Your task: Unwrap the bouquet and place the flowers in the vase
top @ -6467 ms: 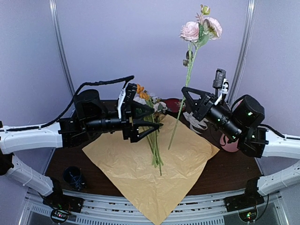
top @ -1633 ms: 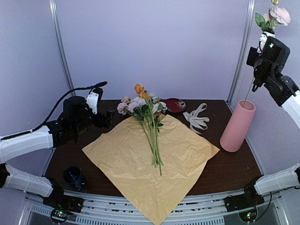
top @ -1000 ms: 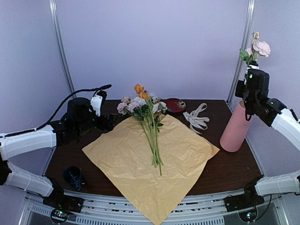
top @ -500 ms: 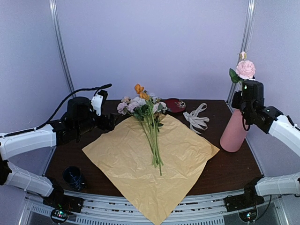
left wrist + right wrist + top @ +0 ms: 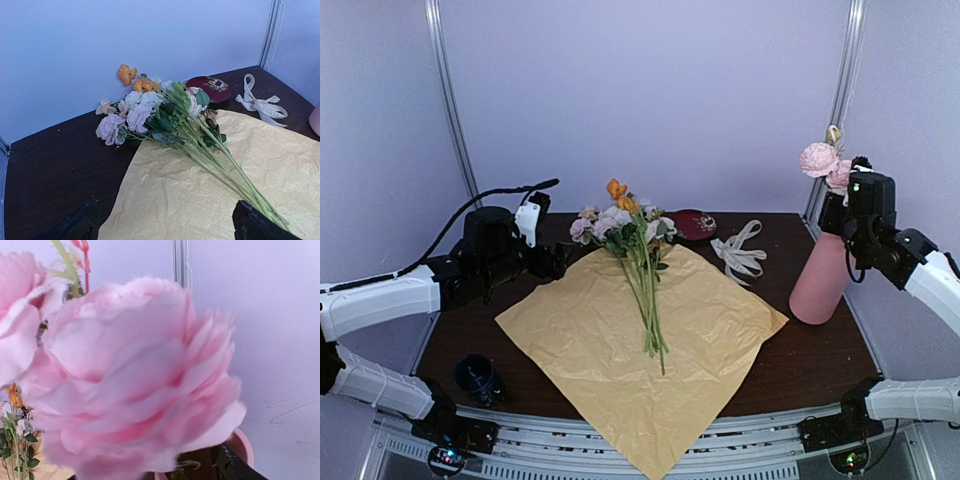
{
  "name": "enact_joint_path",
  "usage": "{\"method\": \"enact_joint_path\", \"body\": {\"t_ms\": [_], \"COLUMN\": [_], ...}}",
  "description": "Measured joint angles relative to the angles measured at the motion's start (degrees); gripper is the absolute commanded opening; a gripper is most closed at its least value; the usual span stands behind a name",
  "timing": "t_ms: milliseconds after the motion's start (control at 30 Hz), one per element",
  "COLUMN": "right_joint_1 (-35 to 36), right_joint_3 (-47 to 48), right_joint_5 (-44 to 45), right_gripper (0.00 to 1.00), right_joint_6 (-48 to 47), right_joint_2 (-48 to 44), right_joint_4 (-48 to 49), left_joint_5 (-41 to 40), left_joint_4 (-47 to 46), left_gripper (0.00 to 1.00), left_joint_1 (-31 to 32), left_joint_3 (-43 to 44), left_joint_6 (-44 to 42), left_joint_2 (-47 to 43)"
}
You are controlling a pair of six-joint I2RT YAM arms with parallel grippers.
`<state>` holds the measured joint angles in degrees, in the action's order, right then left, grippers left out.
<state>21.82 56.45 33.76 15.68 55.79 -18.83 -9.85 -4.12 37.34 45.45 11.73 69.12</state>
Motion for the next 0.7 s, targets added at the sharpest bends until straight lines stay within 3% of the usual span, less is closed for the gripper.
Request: {"method": "enact_joint_path", "body": {"t_ms": [267, 700], "right_joint_1": [0.0, 0.0], "right_joint_3": [4.5, 11.3], "right_joint_5": [-6.0, -22.0], "right_gripper": [0.76, 0.76], "right_joint_6": [-0.2, -2.4], "right_joint_2": [-3.0, -7.7], "right_joint_4": [-5.4, -11.8], "left_joint_5": [0.7, 0.9], "left_joint_4": [0.0, 0.2], "left_gripper": [0.95, 0.95], "left_joint_1": [0.0, 0.0], "left_joint_3": [0.0, 0.0], "left_joint_6": [0.2, 0.2], "left_joint_2": [0.3, 0.3]}}
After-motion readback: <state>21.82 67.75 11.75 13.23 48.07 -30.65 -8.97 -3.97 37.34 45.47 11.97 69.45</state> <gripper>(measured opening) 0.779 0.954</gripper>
